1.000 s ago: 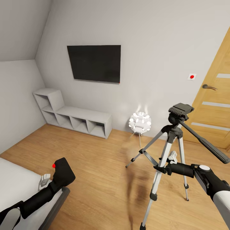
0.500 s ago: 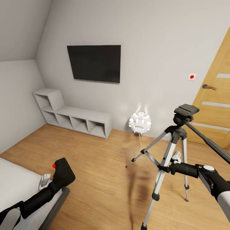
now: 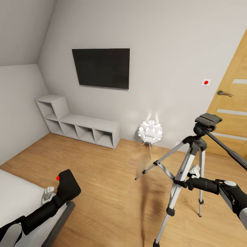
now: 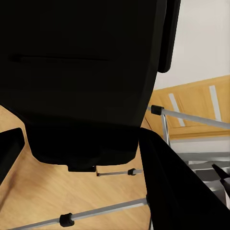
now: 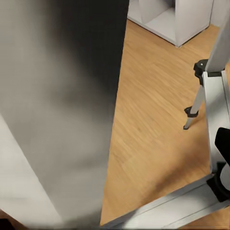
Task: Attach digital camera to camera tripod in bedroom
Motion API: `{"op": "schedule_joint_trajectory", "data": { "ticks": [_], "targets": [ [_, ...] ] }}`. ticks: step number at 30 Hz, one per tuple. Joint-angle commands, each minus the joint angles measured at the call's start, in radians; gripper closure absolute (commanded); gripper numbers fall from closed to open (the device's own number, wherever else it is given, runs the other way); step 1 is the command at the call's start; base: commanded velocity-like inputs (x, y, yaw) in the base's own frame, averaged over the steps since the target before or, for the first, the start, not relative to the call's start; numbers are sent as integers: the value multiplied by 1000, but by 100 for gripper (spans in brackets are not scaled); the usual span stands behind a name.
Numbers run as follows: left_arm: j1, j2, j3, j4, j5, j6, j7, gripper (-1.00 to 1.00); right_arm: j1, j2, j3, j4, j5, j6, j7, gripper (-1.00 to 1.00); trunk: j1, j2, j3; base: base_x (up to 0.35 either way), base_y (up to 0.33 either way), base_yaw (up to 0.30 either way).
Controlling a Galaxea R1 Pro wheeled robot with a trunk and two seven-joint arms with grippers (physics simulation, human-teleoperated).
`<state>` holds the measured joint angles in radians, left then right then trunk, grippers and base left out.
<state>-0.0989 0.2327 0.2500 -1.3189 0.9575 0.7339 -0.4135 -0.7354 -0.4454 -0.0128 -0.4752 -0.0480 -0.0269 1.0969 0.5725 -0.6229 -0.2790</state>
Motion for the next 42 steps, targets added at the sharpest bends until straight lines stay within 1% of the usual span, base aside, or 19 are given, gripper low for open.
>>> {"op": "schedule_joint_trajectory", "data": {
  "ticks": [1, 4, 8, 11, 16, 17, 19, 27, 29, 33, 39, 41, 42],
  "targets": [
    [-1, 0, 2, 0, 3, 7, -2, 100, -1, 0, -1, 2, -1, -3, 3, -100, 0, -1, -1, 0, 0, 0],
    [-1, -1, 2, 0, 3, 7, -2, 100, -1, -5, -1, 7, -1, -4, 0, -100, 0, -1, -1, 0, 0, 0],
    [-1, 0, 2, 0, 3, 7, -2, 100, -2, -8, -2, 40, -3, -5, -53, -100, 0, -1, -1, 0, 0, 0],
    [-1, -1, 1, 0, 3, 7, -1, 100, -2, -23, -2, 54, -19, -5, -88, -100, 0, -1, -1, 0, 0, 0],
    [-1, -1, 0, 1, 2, 6, 0, 100, 0, -38, -1, 59, -45, -9, -92, -100, 0, -1, -1, 0, 0, 0],
    [-1, -1, -1, 1, 2, 5, 0, 100, 0, -48, 0, 60, -53, -10, -90, -100, 0, -1, -1, -7, 0, 0],
    [-1, -1, -1, 1, 2, 4, 0, 100, 1, -57, 0, 60, -58, -12, -88, -100, 0, -1, -1, -53, 0, 0],
    [-1, 0, -1, 2, 2, 4, 0, 100, 8, -58, 3, 61, -59, -16, -88, -100, 0, -1, -1, -103, 0, 0],
    [-1, 0, -2, 5, 1, 4, 1, 100, 24, -55, 3, 60, -57, -17, -88, -100, 0, -1, -1, -173, 0, 0],
    [-1, 0, -3, 11, 2, 4, 1, 100, 42, -51, 3, 55, -57, -19, -88, -100, 0, -1, -1, -280, 0, 0],
    [-6, 0, -7, 14, 3, 5, 2, 100, 53, -58, 2, 60, -55, -9, -98, -100, 0, -1, -1, -330, 2, 0],
    [-27, -1, -26, 14, 5, 8, 4, 100, 68, -62, 1, 77, -56, 25, -115, -100, 0, -1, -1, -283, 114, 0],
    [-46, -1, -48, 14, 5, 9, 5, 100, 76, -63, 1, 84, -56, 57, -148, -100, 0, -1, -1, -217, 186, 0]
  ]
}}
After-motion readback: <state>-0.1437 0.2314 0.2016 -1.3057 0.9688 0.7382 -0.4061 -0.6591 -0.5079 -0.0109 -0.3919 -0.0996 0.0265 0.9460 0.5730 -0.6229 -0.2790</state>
